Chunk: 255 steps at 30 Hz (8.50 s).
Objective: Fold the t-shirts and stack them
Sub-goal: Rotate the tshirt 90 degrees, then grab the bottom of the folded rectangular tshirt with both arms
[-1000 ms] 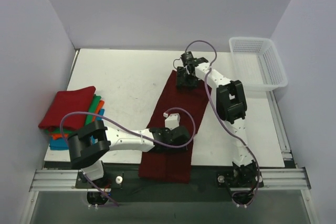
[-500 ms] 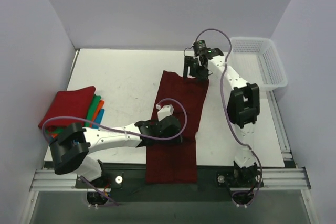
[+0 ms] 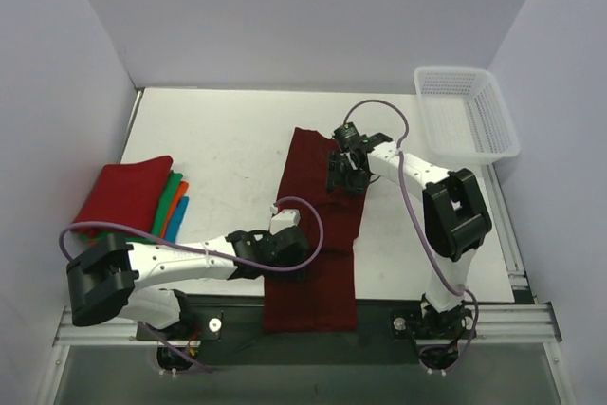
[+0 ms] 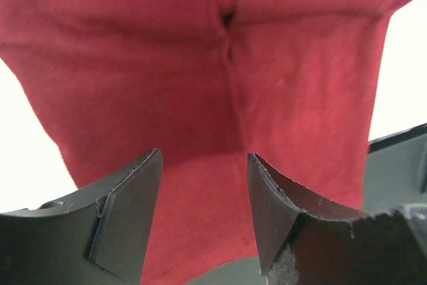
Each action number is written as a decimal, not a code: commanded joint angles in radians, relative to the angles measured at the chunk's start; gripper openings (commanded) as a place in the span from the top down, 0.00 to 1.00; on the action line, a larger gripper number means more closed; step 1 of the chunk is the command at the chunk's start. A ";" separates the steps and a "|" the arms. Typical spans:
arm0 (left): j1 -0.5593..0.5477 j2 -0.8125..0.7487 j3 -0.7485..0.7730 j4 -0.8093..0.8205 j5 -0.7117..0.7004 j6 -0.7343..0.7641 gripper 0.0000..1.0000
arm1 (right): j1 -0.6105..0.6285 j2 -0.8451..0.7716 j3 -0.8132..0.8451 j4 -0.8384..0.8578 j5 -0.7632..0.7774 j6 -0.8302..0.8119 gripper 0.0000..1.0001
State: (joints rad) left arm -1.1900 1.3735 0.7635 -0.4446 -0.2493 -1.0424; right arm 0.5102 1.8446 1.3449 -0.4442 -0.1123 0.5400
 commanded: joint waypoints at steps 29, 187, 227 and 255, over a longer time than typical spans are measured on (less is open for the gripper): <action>0.421 0.119 0.129 0.027 0.249 0.274 0.34 | -0.213 0.737 0.988 -0.123 -0.247 -0.144 0.34; 0.052 -0.165 -0.316 0.053 0.130 -0.116 0.97 | 0.534 -0.897 -0.912 -0.165 0.388 0.472 1.00; 0.265 -0.384 -0.363 0.124 0.341 -0.001 0.45 | 0.010 -1.225 -1.133 0.045 -0.288 0.353 0.67; 0.225 -0.410 -0.477 0.277 0.380 -0.067 0.57 | -0.070 -1.285 -1.264 0.096 -0.363 0.379 0.86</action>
State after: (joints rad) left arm -0.9604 0.9798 0.2859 -0.1711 0.1371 -1.1149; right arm 0.4454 0.5575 0.1059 -0.2920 -0.4873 0.9401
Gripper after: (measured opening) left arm 0.438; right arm 0.146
